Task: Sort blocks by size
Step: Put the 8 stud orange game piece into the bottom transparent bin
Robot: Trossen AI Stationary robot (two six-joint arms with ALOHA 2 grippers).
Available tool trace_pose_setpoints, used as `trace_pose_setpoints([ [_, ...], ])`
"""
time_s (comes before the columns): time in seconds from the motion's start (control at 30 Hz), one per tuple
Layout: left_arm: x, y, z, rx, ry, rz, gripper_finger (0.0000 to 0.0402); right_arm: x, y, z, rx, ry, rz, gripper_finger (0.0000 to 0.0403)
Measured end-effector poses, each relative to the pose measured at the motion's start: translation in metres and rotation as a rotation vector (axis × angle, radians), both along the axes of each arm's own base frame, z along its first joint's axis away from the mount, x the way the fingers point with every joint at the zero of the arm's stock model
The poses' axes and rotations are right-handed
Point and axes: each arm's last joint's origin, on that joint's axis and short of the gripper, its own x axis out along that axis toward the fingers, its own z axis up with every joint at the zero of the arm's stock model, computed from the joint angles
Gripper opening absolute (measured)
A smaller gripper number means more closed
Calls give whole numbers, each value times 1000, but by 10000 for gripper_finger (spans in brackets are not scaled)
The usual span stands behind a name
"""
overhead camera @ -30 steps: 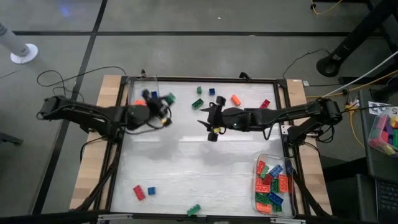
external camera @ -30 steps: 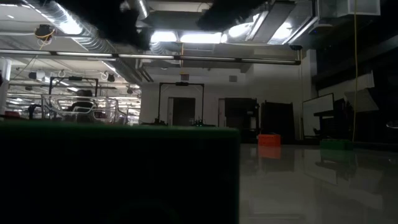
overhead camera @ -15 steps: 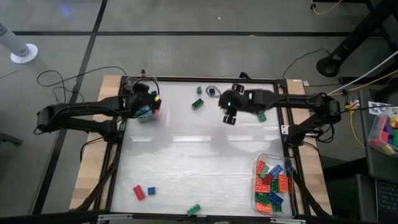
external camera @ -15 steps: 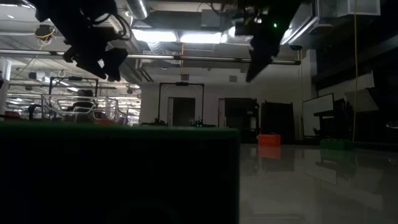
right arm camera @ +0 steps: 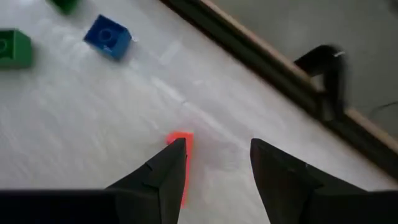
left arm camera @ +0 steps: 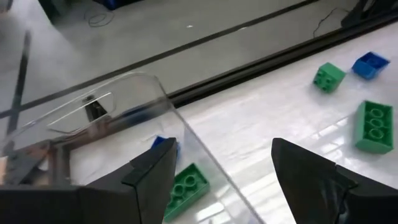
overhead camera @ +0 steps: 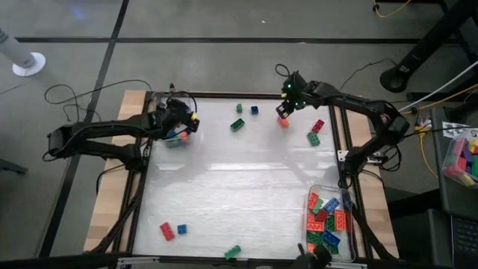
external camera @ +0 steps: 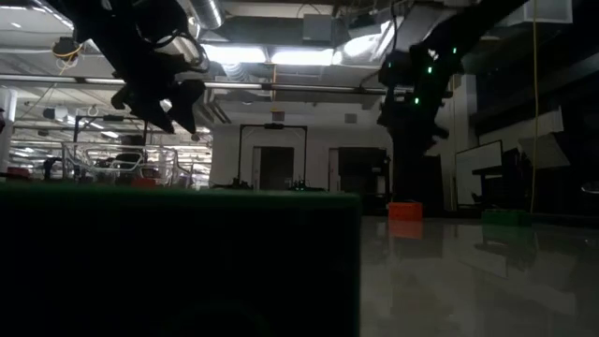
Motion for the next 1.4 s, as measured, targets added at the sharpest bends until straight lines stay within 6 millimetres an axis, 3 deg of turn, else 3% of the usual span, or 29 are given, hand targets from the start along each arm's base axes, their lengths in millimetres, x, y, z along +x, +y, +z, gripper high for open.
trace_pose_setpoints([
  [0.23,2,1,1,3,-21,-1,249,10,-12,-37,169,-22,20,177],
  [0.5,3,0,-1,-21,-16,-21,249,25,-4,-58,63,152,-9,177],
  [1.4,4,-2,-3,-94,-22,-101,249,25,6,-60,126,185,5,177],
])
